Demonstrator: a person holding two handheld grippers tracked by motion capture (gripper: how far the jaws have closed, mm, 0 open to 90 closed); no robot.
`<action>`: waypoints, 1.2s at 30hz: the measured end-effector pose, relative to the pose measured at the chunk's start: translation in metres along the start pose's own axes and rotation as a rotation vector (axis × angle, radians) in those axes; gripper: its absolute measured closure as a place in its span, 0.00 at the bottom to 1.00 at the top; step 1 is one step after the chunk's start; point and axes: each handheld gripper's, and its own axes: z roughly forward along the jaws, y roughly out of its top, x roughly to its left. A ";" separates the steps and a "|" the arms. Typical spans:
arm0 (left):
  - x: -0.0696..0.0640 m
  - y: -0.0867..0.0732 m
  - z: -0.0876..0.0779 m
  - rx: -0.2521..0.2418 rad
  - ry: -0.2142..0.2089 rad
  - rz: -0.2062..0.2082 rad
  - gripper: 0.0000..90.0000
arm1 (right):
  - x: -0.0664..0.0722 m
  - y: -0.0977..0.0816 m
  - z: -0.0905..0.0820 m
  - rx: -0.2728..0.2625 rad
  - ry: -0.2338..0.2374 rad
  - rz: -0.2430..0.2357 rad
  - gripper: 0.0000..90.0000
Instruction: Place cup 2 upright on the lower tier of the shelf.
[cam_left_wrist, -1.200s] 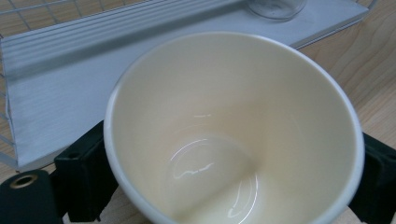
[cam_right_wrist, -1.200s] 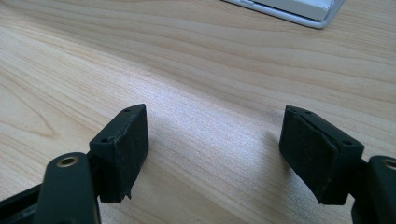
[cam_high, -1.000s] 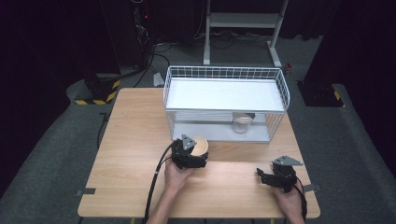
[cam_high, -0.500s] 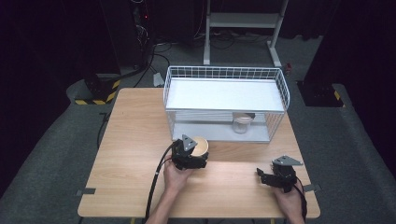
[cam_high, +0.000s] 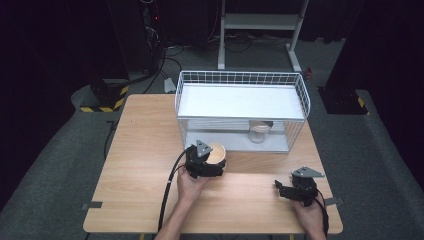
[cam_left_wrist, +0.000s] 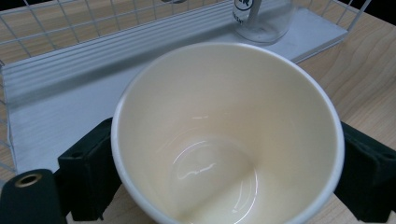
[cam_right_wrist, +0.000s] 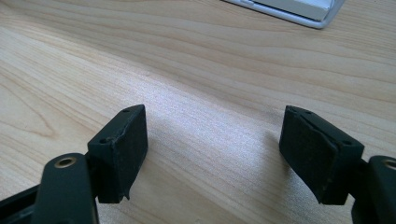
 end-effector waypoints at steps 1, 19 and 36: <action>0.000 0.001 0.001 0.003 0.005 0.003 0.11 | 0.000 0.000 0.000 0.000 0.000 0.000 0.27; 0.013 0.016 0.008 -0.004 0.036 -0.024 0.11 | 0.000 0.000 0.000 0.000 0.000 0.000 0.27; 0.019 0.029 0.020 0.005 0.069 -0.029 0.11 | 0.000 0.000 0.000 0.000 0.000 0.002 0.27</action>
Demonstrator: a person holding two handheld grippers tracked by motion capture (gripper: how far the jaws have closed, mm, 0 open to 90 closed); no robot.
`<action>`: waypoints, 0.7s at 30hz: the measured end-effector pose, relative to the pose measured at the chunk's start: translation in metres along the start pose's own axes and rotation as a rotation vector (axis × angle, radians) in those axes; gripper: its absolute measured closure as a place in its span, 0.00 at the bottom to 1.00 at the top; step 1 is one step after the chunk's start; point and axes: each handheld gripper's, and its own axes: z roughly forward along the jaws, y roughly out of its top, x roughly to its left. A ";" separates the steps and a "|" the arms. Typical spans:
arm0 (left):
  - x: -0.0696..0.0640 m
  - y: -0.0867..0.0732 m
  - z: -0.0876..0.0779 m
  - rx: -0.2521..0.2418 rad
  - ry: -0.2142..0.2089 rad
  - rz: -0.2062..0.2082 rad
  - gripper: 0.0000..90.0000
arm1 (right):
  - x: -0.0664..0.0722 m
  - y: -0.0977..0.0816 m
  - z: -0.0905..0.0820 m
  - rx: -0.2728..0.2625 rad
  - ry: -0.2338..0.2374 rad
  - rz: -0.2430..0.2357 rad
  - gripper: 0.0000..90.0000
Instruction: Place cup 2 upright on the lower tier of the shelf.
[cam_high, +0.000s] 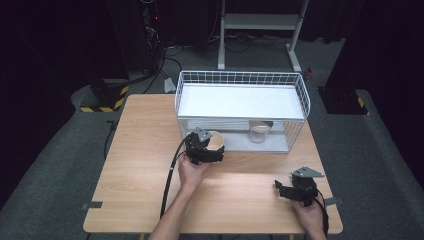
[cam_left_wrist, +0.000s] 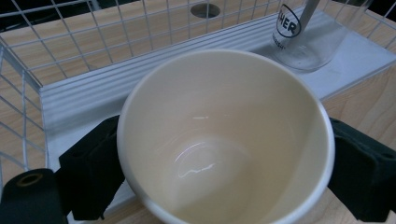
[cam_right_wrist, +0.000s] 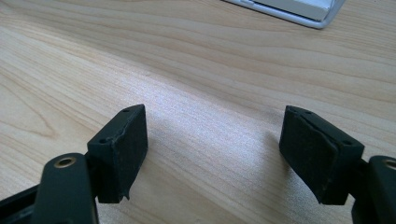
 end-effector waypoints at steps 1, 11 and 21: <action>0.000 0.000 0.001 -0.001 -0.001 -0.001 0.11 | 0.000 0.000 0.000 0.000 0.000 0.000 0.27; 0.000 0.005 0.008 0.015 0.009 0.009 0.11 | 0.000 0.000 0.000 0.000 0.000 -0.001 0.27; 0.001 0.007 0.014 0.012 0.020 0.029 0.11 | 0.000 0.000 0.000 -0.002 -0.001 -0.004 0.27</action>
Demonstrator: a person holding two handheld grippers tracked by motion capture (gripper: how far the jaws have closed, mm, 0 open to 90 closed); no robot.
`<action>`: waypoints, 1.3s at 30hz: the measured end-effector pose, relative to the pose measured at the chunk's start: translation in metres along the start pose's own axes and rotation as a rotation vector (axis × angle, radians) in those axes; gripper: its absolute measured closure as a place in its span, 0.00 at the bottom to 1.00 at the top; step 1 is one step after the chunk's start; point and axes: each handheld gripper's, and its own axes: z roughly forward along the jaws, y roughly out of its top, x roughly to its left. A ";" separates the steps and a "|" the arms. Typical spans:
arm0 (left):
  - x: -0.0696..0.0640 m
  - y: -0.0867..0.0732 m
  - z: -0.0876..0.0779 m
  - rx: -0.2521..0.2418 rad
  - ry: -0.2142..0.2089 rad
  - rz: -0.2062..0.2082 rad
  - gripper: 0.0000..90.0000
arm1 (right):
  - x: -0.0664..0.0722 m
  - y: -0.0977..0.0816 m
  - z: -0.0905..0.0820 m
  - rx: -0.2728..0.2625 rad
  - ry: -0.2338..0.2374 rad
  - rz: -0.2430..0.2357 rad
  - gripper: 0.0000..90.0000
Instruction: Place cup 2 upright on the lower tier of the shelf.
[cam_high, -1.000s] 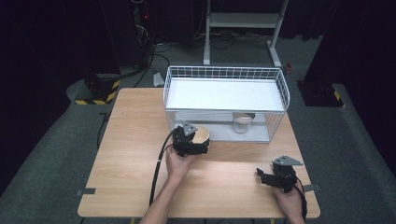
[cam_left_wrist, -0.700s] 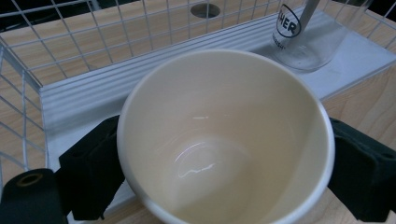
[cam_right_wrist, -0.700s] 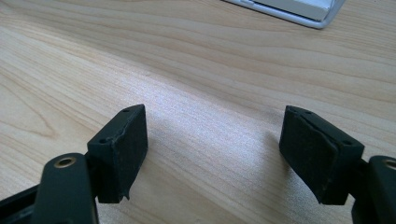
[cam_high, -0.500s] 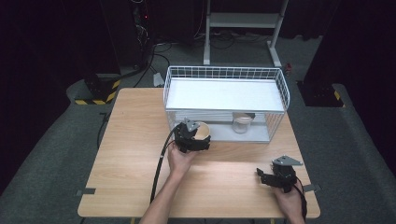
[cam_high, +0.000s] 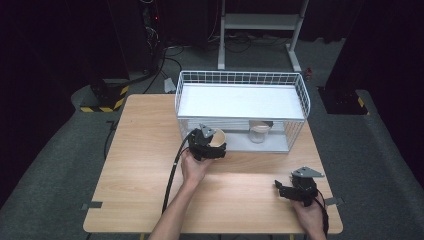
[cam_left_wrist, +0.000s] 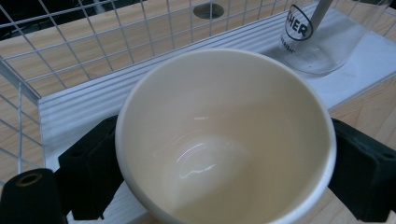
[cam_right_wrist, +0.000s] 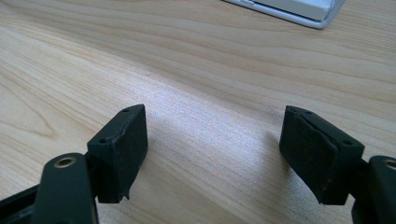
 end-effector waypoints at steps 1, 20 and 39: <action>0.000 0.000 0.001 -0.001 0.002 0.000 0.11 | 0.000 0.000 0.000 0.000 0.000 0.000 0.27; 0.002 0.000 0.012 -0.049 0.021 0.004 0.11 | 0.000 0.000 0.000 0.000 0.000 0.000 0.27; 0.004 -0.001 0.022 -0.068 0.035 0.013 0.10 | 0.000 0.000 0.000 0.001 0.000 0.002 0.27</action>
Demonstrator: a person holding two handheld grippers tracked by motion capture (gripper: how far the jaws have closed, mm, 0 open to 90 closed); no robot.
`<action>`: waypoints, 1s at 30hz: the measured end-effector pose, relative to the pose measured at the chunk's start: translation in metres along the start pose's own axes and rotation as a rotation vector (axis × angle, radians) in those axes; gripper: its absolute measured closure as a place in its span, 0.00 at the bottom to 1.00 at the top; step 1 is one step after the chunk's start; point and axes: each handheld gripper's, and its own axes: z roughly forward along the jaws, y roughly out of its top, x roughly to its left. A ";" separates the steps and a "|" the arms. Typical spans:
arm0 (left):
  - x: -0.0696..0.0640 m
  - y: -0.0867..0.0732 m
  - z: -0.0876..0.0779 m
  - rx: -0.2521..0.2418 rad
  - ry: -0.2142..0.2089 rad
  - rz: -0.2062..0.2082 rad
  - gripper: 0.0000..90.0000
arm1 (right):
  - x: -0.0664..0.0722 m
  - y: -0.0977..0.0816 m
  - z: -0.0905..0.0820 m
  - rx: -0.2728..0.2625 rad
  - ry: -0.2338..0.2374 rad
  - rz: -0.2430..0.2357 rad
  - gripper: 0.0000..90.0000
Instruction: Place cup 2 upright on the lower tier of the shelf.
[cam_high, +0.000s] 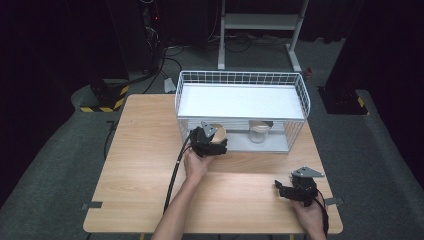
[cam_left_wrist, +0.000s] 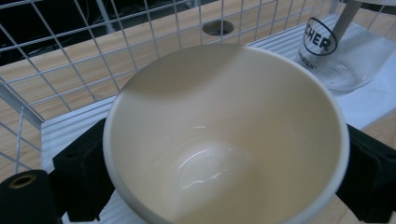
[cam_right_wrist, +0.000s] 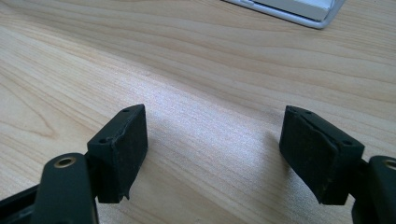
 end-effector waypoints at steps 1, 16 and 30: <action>0.000 0.001 0.001 0.003 0.005 0.005 0.10 | 0.000 0.000 0.000 0.000 0.000 0.000 0.27; 0.004 0.003 0.017 0.042 0.038 0.023 0.08 | 0.000 0.000 0.000 0.000 0.000 -0.001 0.27; 0.005 0.002 0.024 0.066 0.036 0.012 0.08 | 0.000 0.000 0.000 0.000 0.000 -0.001 0.27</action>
